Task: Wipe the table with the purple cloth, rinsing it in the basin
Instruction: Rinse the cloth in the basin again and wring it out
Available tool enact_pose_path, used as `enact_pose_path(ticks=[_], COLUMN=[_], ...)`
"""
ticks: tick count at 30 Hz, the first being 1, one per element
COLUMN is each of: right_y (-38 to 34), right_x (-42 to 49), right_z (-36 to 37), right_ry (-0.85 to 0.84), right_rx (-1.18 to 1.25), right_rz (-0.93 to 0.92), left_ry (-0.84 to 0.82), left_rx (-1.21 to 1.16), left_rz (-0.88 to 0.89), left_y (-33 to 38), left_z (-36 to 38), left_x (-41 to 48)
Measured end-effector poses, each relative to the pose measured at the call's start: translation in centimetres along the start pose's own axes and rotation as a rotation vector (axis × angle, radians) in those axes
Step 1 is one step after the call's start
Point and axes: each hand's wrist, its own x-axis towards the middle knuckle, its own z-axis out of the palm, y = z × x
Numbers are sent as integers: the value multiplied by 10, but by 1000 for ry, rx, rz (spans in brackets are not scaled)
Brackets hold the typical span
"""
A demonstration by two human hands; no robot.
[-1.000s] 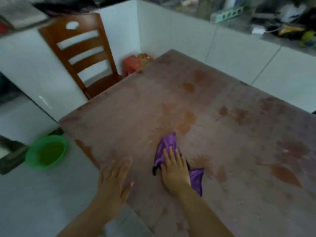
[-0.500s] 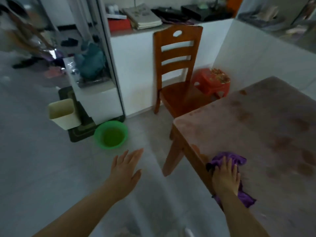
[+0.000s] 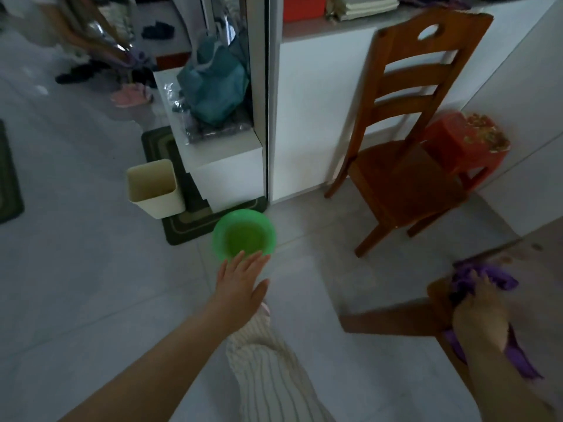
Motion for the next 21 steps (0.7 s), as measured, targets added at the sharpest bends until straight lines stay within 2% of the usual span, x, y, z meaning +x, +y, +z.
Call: enact_pose_path(ticks=[3, 7, 11, 15, 21], right_y=[-92, -210, -293, -336, -322], right_x=[22, 26, 25, 30, 51], right_z=[46, 149, 246, 375, 609], right_ry=[-80, -411, -564, -623, -746], right_rx=[217, 508, 667, 660, 552], right_rz=[-37, -53, -69, -76, -98], left_ry=[-43, -146, -201, -315, -294], left_rx=[8, -3, -30, -93, -151], left_rz=[-19, -70, -111, -128, -38], left_y=[-46, -111, -180, -273, -403], left_z=[-15, -41, -39, 28, 188], left_x=[42, 101, 166, 259, 402])
